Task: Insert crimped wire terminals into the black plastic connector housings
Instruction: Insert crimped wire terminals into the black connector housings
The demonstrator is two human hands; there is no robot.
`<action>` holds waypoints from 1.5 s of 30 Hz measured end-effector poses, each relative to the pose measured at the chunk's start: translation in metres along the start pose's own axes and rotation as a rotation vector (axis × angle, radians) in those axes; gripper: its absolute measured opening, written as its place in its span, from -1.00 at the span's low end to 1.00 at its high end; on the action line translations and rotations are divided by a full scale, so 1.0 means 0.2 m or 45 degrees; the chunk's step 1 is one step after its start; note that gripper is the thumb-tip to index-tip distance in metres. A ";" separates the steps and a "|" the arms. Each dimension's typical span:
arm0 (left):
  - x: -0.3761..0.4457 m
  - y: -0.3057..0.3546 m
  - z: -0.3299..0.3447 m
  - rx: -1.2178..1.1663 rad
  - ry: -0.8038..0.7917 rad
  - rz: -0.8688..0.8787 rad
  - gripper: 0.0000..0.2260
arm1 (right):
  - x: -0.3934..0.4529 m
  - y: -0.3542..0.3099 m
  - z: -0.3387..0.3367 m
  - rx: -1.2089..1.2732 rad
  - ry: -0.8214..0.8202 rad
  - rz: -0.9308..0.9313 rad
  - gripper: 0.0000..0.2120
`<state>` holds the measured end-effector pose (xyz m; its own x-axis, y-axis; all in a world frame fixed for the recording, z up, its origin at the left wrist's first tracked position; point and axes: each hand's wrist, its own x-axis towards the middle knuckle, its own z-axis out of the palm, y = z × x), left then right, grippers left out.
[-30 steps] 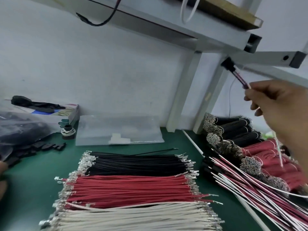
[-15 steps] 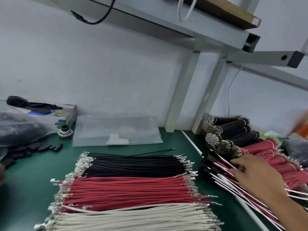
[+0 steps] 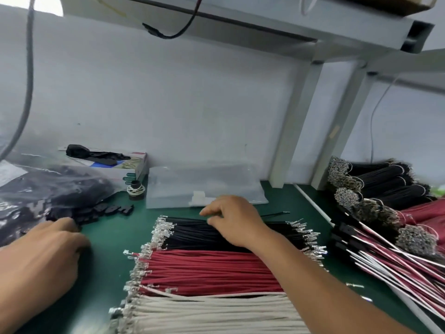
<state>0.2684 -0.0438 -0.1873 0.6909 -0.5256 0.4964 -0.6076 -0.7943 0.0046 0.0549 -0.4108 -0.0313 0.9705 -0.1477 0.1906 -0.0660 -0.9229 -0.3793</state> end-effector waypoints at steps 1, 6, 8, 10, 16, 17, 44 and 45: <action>0.00 0.04 -0.06 0.033 0.010 -0.005 -0.63 | 0.04 -0.02 0.04 -0.012 -0.055 0.009 -0.74; 0.01 0.28 -0.28 -0.149 0.177 0.039 -0.73 | 0.14 -0.03 0.12 -0.072 -0.142 0.056 -0.76; 0.02 0.37 -0.36 -0.220 0.247 0.031 -0.83 | 0.14 -0.02 0.11 -0.097 -0.093 0.016 -0.82; 0.02 0.45 -0.44 -0.298 0.283 -0.022 -0.86 | 0.13 -0.02 0.11 -0.166 -0.002 -0.058 -0.83; -0.02 0.64 -0.60 -0.373 0.306 -0.186 -0.81 | 0.08 -0.02 0.02 -0.435 0.184 -0.378 -0.77; -0.03 0.67 -0.61 -0.401 0.314 -0.176 -0.77 | 0.07 -0.03 0.01 -0.518 0.190 -0.417 -0.75; -0.08 0.93 -0.70 -1.342 0.081 -0.053 -0.79 | -0.45 -0.11 0.07 0.090 0.699 -0.518 -0.89; -0.08 0.93 -0.71 -1.333 0.097 -0.039 -0.80 | -0.46 -0.12 0.07 0.119 0.691 -0.521 -0.90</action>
<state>0.0880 -0.1404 -0.0718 0.7072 -0.4607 0.5363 -0.6508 -0.1277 0.7484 -0.0289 -0.3706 -0.0524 0.6580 0.0263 0.7525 0.3249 -0.9115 -0.2522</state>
